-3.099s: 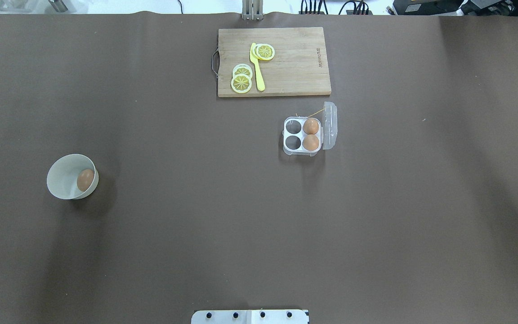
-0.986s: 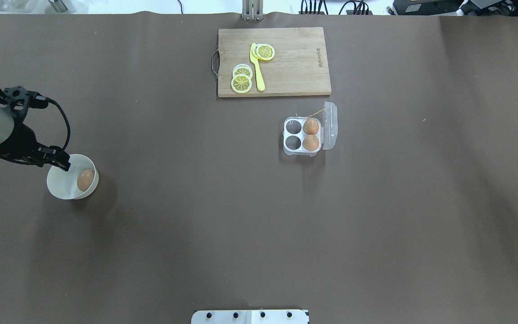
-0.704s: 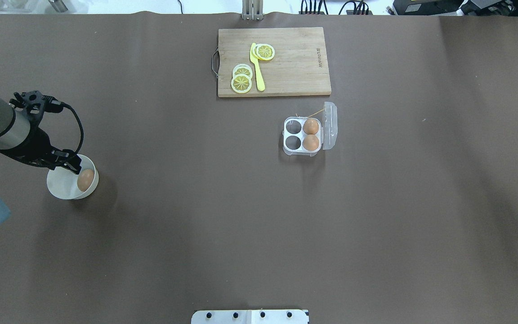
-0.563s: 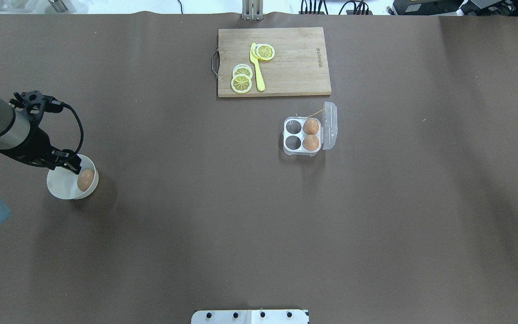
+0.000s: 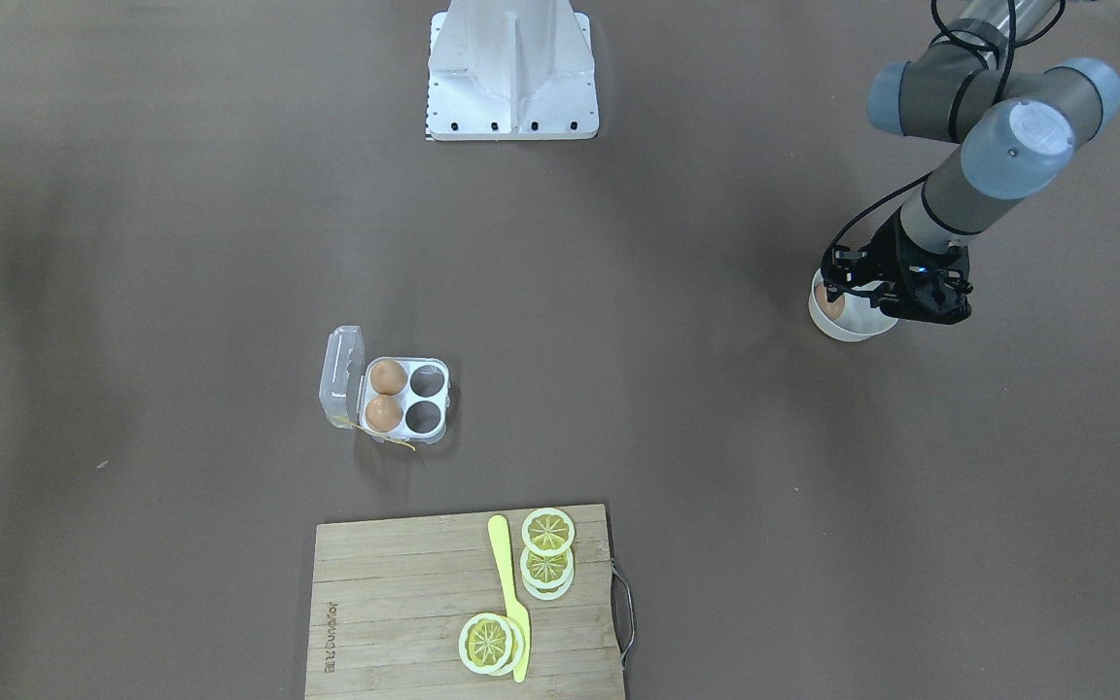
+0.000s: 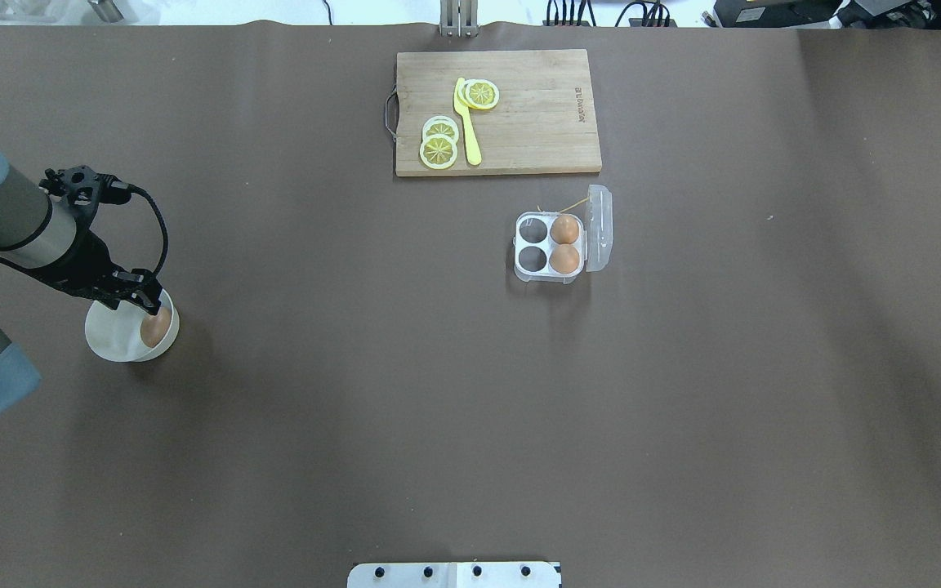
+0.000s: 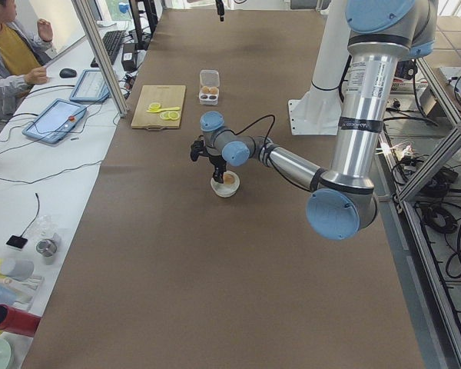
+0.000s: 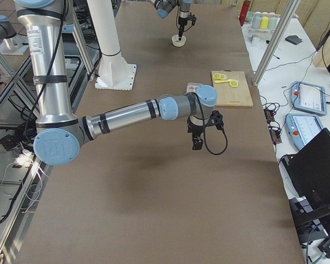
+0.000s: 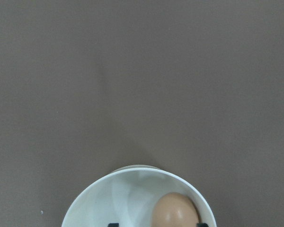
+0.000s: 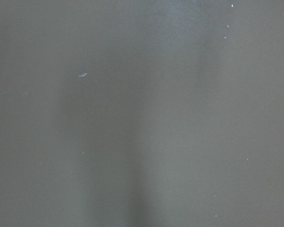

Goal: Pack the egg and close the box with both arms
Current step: 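Lower the left gripper into the white cup and grasp the brown egg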

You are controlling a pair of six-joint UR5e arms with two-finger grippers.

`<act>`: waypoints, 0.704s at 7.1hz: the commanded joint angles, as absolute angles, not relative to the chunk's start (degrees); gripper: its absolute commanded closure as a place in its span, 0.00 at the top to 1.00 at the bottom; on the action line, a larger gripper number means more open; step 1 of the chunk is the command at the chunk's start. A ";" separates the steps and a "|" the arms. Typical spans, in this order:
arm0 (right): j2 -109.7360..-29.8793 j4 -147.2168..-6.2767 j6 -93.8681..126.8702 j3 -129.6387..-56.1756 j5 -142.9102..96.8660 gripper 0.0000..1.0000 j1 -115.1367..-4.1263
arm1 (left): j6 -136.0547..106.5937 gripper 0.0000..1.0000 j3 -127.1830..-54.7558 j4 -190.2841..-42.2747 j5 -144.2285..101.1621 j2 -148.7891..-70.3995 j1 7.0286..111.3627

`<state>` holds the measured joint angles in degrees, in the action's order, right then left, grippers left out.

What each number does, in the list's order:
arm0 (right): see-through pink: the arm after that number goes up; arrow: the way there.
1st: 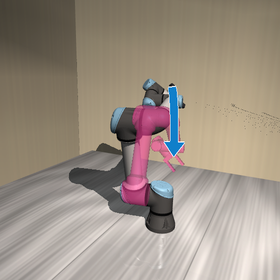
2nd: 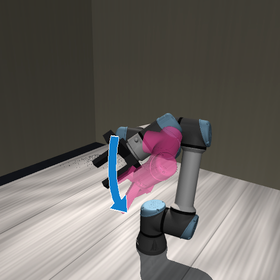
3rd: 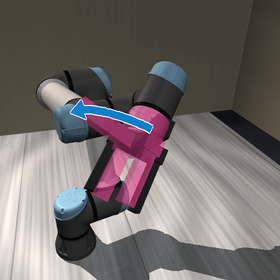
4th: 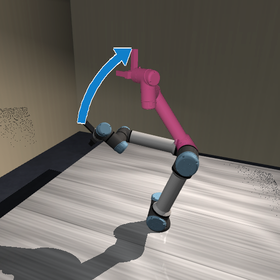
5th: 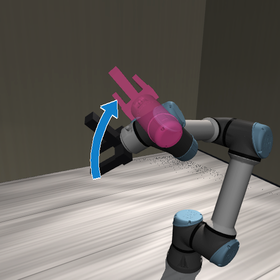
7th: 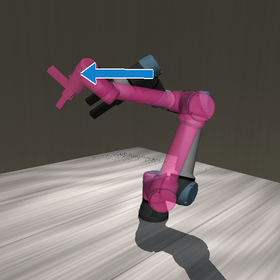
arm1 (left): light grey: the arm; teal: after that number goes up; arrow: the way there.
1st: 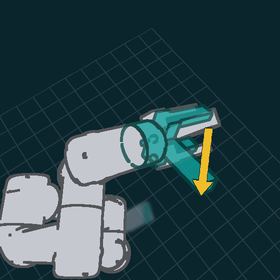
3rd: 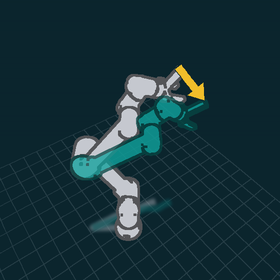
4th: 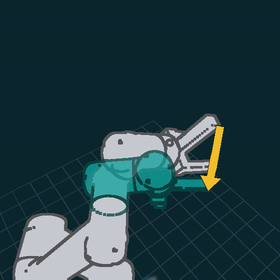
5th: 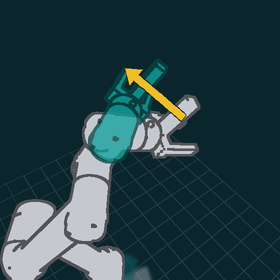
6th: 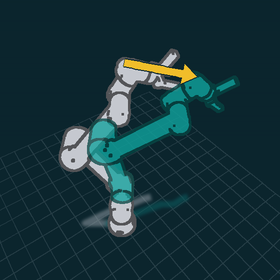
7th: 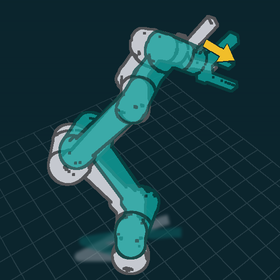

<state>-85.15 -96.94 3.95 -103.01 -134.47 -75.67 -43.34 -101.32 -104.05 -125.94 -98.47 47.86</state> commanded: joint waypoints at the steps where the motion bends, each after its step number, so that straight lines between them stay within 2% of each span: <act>1: -85.17 -96.94 3.96 -103.01 -134.47 1.00 -75.67 | -43.42 0.62 -100.73 -104.06 -125.95 -98.53 47.20; 5: -85.08 -96.94 3.96 -103.10 -134.47 1.00 -75.67 | -43.42 0.62 -100.02 -104.06 -126.04 -98.61 46.58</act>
